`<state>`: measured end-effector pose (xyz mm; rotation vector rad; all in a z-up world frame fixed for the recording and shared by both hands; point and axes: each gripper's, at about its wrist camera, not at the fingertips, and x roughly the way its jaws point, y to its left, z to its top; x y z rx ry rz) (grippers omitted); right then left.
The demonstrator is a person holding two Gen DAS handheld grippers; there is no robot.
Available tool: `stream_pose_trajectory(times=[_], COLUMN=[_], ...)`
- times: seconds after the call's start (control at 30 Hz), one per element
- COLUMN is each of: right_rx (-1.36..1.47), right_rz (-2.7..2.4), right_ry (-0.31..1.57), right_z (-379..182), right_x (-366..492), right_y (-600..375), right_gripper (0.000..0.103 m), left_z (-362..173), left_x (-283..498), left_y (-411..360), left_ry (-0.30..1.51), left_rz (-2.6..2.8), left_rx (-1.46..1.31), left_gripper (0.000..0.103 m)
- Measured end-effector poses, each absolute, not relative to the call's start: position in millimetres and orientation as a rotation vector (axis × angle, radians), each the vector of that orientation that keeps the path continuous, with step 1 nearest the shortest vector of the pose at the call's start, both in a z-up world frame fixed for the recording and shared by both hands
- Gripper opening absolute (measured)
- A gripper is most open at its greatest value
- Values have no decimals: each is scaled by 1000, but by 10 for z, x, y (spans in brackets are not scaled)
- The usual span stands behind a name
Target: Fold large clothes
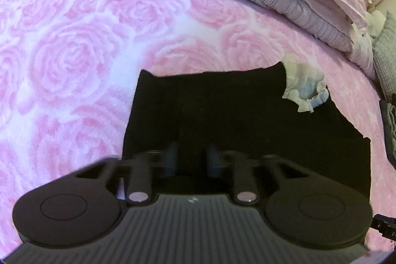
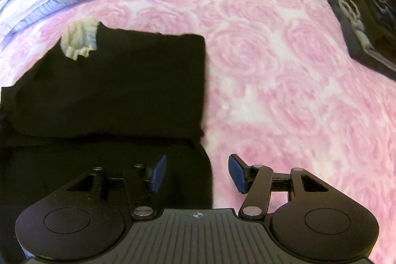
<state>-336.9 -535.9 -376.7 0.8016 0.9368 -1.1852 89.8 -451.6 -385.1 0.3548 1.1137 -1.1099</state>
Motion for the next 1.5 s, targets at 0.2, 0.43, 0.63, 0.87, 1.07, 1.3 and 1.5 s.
stream_pose_trajectory(times=[0.2,0.43,0.63,0.87,1.07,1.3,1.5], right_rx=[789,723,695,554,674,695,660], right_rz=[-1198,-1193,-1177,-1061,-1100,-1030,-1032], right_ry=[933,1003,936,708,790,730,917], right_z=[-3746,-3900,-3720,-3654,-4159,-3878,-4048], right_x=[-3493,-3463,-3438,-3132,-3120,-3415,-3521], right_y=[-5250,-5352,-5409,-5791,-6249,-5139,-4155], right_gripper=[52,52,52,52,51,51,50], left_z=[-3482,-3749,-3553,-3681,-3959,-3745,-3873], left_x=[781,796,795,671,688,385,1], left_y=[-4279,-4115,-4100,-4500,-4584,-3962,-3017], left_ry=[940,926,866,804,818,823,877], left_rz=[-1163,-1080,-1103,-1270,-1251,-1405,-1460], left_rx=[351,463,432,524,579,558,720], left_gripper=[5,4,8,11,12,12,12])
